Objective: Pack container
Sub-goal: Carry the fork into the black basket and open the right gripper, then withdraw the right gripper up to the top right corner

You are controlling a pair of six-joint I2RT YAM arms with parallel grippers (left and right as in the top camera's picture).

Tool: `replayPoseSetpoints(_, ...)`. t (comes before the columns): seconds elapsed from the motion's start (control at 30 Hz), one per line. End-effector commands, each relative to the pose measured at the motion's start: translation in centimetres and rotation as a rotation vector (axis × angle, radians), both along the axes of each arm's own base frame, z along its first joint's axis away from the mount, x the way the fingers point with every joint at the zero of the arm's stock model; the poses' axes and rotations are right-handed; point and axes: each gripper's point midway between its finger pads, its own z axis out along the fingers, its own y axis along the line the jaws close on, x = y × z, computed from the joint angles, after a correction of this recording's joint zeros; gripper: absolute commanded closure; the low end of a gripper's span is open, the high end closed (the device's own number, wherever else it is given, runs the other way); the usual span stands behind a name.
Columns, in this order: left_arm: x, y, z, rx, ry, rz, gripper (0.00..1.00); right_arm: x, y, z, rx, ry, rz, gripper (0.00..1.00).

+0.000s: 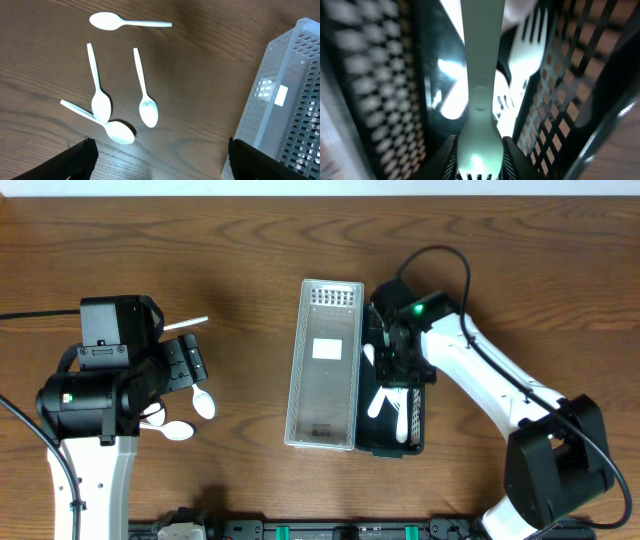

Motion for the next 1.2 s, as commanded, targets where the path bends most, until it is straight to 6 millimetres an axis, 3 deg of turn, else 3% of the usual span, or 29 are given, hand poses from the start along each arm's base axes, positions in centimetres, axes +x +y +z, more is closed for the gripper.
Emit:
replayPoseSetpoints(0.0,0.0,0.3,0.5,0.019,-0.015,-0.004,0.14,-0.8,-0.4,-1.0,-0.026,0.023,-0.025,0.94)
replayPoseSetpoints(0.1,0.0,0.3,0.5,0.019,-0.015,-0.004,0.13,-0.8,-0.4,-1.1,-0.024,0.022,-0.006,0.78)
replayPoseSetpoints(0.17,0.0,0.3,0.5,0.019,-0.015,-0.005,0.13,-0.7,-0.4,-1.1,-0.021,0.017,-0.003,0.51)
replayPoseSetpoints(0.27,0.0,0.3,0.5,0.019,-0.015,-0.004,0.13,-0.4,-0.1,-1.0,-0.008,0.003,0.03,0.41)
replayPoseSetpoints(0.37,0.0,0.3,0.5,0.019,-0.015,-0.005,0.13,0.1,0.2,-0.6,0.003,-0.017,0.064,0.25)
replayPoseSetpoints(0.4,-0.1,0.3,0.5,0.019,-0.012,-0.005,0.13,0.5,0.3,-0.3,0.009,-0.027,0.077,0.17)
replayPoseSetpoints(0.47,-0.2,0.3,0.4,0.019,-0.008,-0.005,0.13,1.5,0.9,0.9,0.025,-0.062,0.101,0.1)
replayPoseSetpoints(0.6,-0.3,0.3,0.6,0.025,-0.011,-0.016,0.13,4.5,1.6,5.0,0.048,-0.167,0.151,0.05)
replayPoseSetpoints(0.63,-0.4,0.3,0.8,0.032,-0.009,-0.027,0.13,5.4,1.5,6.4,0.047,-0.205,0.16,0.01)
replayPoseSetpoints(0.83,-0.5,0.3,3.2,0.062,-0.017,-0.076,0.13,10.7,0.8,15.8,0.086,-0.457,0.268,0.01)
replayPoseSetpoints(1.0,1.4,0.4,3.7,0.058,0.024,-0.077,0.13,13.5,-4.8,21.5,0.023,-0.591,0.121,0.01)
replayPoseSetpoints(1.17,3.8,0.7,-0.7,0.035,0.183,-0.06,0.14,14.8,-11.2,23.0,0.015,-0.617,-0.071,0.01)
